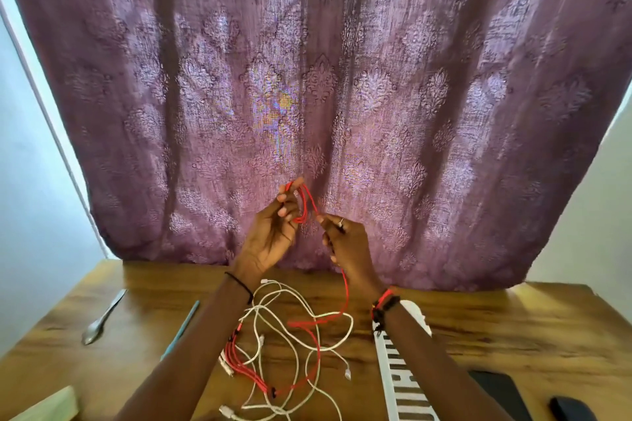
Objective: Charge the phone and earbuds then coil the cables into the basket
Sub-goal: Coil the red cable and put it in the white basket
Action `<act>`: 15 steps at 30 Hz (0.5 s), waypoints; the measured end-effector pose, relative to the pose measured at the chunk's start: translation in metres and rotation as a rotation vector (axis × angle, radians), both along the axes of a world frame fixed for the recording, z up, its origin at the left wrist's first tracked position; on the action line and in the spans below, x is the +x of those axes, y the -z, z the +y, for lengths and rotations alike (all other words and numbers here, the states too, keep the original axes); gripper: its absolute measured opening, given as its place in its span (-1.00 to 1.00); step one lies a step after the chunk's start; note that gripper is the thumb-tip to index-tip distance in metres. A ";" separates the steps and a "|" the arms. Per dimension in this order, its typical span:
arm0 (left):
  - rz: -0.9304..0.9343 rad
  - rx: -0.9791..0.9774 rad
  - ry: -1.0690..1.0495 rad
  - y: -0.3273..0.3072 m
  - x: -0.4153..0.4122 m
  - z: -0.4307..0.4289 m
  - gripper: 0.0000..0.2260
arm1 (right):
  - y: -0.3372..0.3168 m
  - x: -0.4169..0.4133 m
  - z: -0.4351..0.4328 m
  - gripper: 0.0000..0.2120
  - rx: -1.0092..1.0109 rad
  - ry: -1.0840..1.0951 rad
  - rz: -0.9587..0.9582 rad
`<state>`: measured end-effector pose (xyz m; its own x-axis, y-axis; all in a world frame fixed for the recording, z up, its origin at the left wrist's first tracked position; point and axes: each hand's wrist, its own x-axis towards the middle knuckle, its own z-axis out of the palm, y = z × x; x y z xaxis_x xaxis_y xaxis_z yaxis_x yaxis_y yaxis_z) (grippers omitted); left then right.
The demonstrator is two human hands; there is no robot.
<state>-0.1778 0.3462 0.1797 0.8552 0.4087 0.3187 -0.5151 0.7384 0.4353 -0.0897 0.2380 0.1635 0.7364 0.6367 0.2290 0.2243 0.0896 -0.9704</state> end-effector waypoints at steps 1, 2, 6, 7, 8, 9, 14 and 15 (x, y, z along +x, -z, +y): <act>0.003 -0.014 -0.018 -0.002 0.002 0.000 -0.59 | 0.006 0.000 0.002 -0.84 -0.063 0.013 -0.107; 0.020 -0.028 -0.034 -0.004 0.003 -0.001 -0.64 | 0.011 0.000 0.002 -0.82 -0.150 0.025 -0.223; 0.102 -0.021 -0.105 -0.010 0.006 0.000 -0.70 | 0.025 -0.007 0.000 -0.78 -0.464 -0.059 -0.479; 0.143 0.023 -0.134 -0.010 0.006 0.001 -0.70 | 0.026 -0.010 -0.002 -0.78 -0.517 -0.095 -0.528; 0.197 0.094 -0.184 -0.010 0.008 0.001 -0.72 | 0.028 -0.012 -0.004 -0.78 -0.563 -0.116 -0.589; 0.257 0.188 -0.253 -0.010 0.009 -0.001 -0.76 | 0.027 -0.015 -0.005 -0.79 -0.604 -0.127 -0.647; 0.419 0.600 -0.449 -0.007 0.012 -0.019 -0.77 | 0.016 -0.023 -0.009 -0.78 -0.650 -0.173 -0.764; 0.440 0.686 -0.467 -0.008 0.012 -0.020 -0.77 | 0.011 -0.025 -0.011 -0.78 -0.646 -0.168 -0.768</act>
